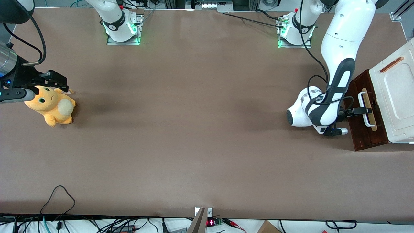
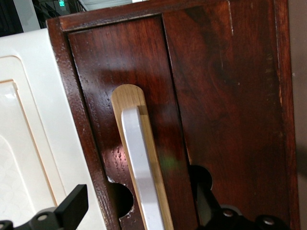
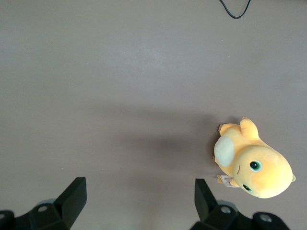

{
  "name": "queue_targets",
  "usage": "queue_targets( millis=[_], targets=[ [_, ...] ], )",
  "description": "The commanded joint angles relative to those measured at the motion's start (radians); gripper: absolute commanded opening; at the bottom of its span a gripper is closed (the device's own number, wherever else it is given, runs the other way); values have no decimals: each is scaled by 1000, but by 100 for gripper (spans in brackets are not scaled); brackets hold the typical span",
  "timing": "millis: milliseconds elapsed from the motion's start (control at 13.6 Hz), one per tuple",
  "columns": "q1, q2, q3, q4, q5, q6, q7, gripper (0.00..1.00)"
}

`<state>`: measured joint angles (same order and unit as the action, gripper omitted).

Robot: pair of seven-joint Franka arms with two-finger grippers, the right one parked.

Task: Open lower drawer with left arm only
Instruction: 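Align the open left gripper around the white bar handle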

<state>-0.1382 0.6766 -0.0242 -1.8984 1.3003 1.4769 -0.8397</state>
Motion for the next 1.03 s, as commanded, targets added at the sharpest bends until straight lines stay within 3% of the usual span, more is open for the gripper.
queue_targets(
  millis=[0,734,955],
  targets=[
    [20,9,-5,18,27,-1,-6,100],
    [40,9,-5,16,36,3,-1,99],
    [48,9,-5,15,36,3,-1,94]
  ],
)
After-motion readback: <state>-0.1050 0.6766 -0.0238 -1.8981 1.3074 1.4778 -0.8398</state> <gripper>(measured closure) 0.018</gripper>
